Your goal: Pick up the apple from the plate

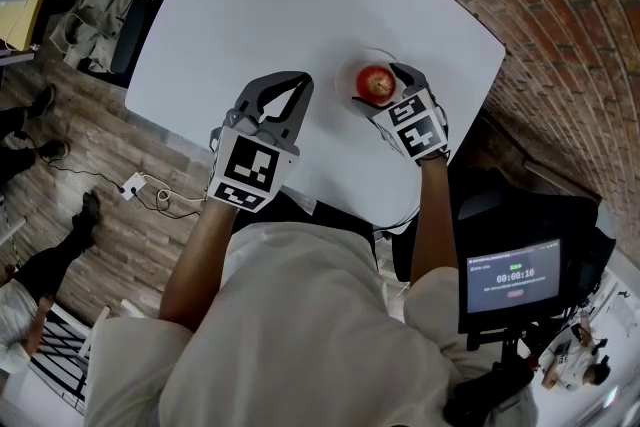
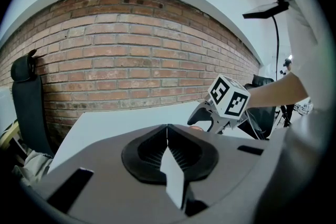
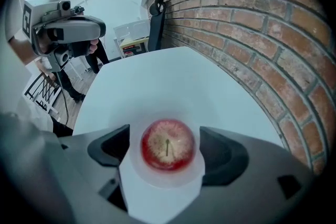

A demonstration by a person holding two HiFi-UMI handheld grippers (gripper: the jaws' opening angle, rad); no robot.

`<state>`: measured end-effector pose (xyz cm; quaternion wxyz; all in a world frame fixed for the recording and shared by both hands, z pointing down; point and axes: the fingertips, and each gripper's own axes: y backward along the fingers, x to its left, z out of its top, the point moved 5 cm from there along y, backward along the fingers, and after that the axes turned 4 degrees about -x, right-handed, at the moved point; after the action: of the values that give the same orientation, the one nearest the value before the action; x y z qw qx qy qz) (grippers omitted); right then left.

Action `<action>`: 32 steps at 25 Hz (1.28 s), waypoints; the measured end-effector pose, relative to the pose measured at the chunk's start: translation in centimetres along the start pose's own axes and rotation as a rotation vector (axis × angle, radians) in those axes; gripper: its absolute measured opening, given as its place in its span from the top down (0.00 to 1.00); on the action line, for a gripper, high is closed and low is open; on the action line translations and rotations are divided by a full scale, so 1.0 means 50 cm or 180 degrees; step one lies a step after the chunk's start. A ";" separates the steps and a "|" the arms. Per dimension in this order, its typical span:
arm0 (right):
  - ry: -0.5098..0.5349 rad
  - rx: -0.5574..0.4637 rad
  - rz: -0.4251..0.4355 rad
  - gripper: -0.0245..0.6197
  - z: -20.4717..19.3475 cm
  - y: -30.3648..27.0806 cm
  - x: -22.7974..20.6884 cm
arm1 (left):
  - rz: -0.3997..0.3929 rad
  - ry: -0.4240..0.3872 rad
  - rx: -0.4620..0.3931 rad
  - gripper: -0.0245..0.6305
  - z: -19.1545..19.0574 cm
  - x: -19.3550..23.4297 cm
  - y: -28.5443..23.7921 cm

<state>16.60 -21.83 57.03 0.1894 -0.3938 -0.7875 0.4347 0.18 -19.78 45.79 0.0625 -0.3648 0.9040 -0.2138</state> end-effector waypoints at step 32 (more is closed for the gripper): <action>0.0043 0.0216 -0.0069 0.35 -0.017 -0.028 -0.004 | 0.0005 0.0074 0.0081 0.95 -0.021 0.012 -0.008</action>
<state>16.59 -21.97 58.69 0.2126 -0.3816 -0.7752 0.4563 -0.29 -20.08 46.94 0.0567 -0.3608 0.9022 -0.2295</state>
